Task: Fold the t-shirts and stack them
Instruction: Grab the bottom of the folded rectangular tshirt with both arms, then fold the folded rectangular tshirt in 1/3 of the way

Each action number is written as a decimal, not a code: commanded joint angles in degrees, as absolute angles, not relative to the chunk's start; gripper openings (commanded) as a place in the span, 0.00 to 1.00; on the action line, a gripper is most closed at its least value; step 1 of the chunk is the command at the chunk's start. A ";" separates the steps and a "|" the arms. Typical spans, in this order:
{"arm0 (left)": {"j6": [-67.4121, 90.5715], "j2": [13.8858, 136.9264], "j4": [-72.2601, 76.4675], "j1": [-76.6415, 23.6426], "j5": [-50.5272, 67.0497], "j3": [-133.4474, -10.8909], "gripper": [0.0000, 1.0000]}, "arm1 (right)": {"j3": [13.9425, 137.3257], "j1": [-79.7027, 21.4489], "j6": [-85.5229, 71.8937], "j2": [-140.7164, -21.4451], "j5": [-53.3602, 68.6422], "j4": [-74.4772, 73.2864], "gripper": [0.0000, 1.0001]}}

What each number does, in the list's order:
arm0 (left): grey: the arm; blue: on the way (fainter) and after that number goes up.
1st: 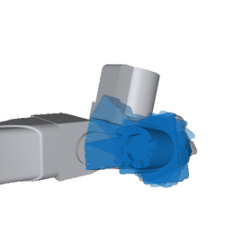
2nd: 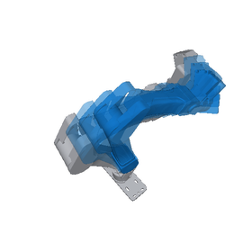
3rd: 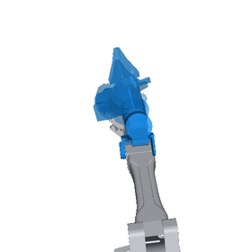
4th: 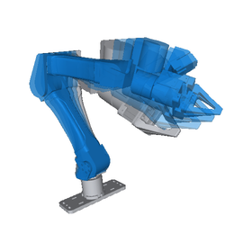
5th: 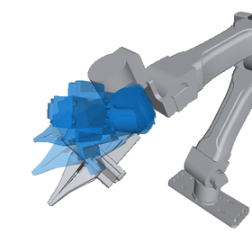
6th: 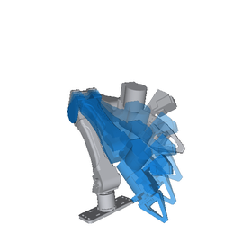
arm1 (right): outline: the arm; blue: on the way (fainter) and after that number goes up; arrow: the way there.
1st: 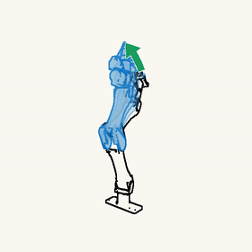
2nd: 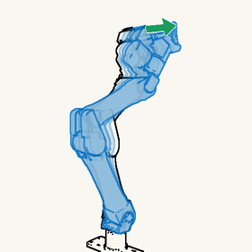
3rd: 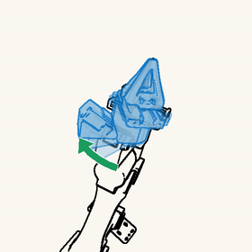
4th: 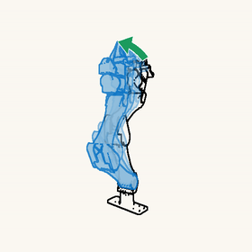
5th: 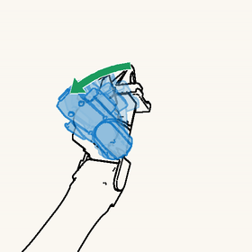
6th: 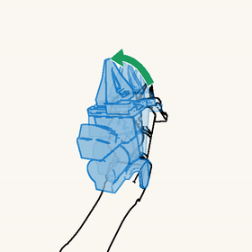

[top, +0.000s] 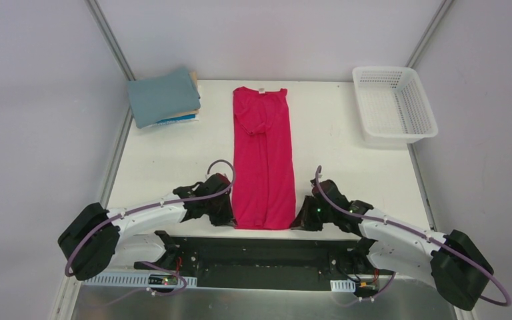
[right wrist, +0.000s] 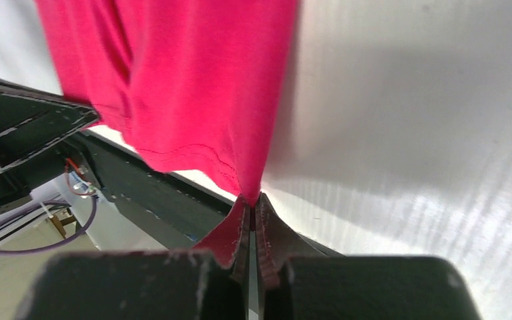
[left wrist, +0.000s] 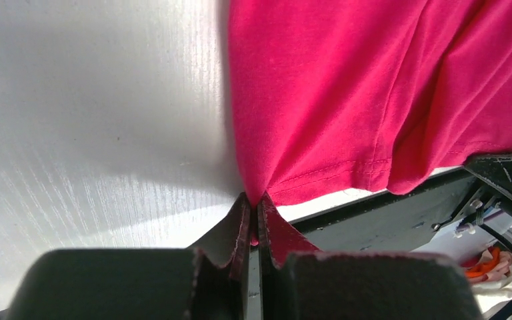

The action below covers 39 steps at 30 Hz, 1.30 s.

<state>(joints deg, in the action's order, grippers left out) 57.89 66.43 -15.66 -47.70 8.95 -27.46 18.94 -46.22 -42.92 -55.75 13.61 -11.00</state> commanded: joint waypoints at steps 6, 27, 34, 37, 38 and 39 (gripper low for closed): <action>51.98 65.82 -13.22 -48.10 7.09 -34.62 0.00 | 25.47 -46.19 -40.18 -54.13 10.94 -4.97 0.00; 41.78 85.32 -13.36 -28.98 1.68 -61.26 0.00 | 55.08 -34.63 -24.39 -78.65 -1.64 -3.79 0.00; 39.69 94.36 -13.34 -25.31 5.90 -69.23 0.00 | 60.16 -31.49 -23.14 -86.39 2.07 -0.65 0.00; 39.19 97.06 -13.35 -24.39 7.10 -71.63 0.00 | 61.55 -30.42 -22.89 -88.62 2.51 -0.26 0.00; 39.03 97.64 -13.41 -24.23 7.20 -72.24 0.00 | 61.92 -30.13 -22.72 -89.28 2.60 -0.26 0.00; 38.96 98.24 -13.34 -24.10 7.00 -72.73 0.00 | 62.35 -29.88 -22.50 -89.91 2.75 -0.26 0.00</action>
